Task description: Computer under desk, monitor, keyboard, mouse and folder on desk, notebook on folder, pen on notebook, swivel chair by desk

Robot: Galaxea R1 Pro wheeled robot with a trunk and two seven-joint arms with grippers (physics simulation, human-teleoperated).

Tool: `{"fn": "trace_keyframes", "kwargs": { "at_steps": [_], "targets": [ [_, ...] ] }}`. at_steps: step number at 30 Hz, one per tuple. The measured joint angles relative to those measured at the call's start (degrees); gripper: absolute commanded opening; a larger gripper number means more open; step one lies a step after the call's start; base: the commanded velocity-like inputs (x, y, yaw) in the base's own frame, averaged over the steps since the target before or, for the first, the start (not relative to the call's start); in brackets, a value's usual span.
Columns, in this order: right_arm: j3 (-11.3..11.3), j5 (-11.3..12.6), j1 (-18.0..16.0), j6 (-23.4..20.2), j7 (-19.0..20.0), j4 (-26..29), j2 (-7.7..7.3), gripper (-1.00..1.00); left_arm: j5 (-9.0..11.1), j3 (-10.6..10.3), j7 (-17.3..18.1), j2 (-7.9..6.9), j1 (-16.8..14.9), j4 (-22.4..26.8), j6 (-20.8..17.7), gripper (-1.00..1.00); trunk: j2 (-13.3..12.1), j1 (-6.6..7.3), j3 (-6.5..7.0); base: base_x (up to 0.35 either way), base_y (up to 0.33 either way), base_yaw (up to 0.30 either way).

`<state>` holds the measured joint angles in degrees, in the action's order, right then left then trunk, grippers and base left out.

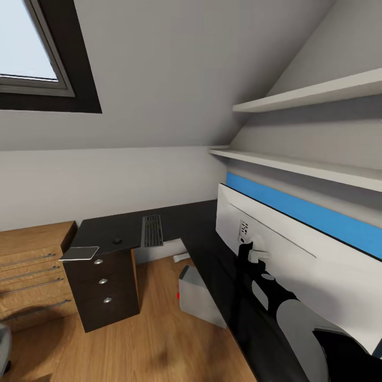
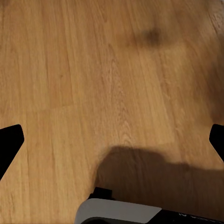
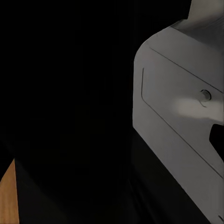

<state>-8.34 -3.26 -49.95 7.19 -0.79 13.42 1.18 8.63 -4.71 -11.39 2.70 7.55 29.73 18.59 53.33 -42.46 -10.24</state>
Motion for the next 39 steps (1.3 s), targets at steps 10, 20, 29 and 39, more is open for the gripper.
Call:
{"fn": "trace_keyframes", "kwargs": {
  "at_steps": [10,20,29,39],
  "targets": [
    [0.0,0.0,0.0,0.0,0.0,0.0,0.00,1.00,0.0,0.0,0.0,0.00,0.0,0.0,0.0,1.00,0.0,0.00,0.00,-0.052,0.048,0.000],
    [0.0,0.0,0.0,0.0,0.0,0.0,0.00,1.00,0.0,0.0,0.0,0.00,0.0,0.0,0.0,1.00,0.0,0.00,0.00,-0.008,0.002,0.000],
    [0.0,0.0,0.0,0.0,0.0,0.0,0.00,1.00,0.0,0.0,0.0,0.00,0.0,0.0,0.0,1.00,0.0,-0.03,0.00,-0.256,0.000,0.000],
    [0.0,0.0,0.0,-0.1,0.0,0.0,0.05,1.00,0.0,0.0,0.0,0.00,0.0,0.0,-0.1,1.00,0.0,-0.02,0.00,-0.232,-0.107,0.000]
  ]
}}
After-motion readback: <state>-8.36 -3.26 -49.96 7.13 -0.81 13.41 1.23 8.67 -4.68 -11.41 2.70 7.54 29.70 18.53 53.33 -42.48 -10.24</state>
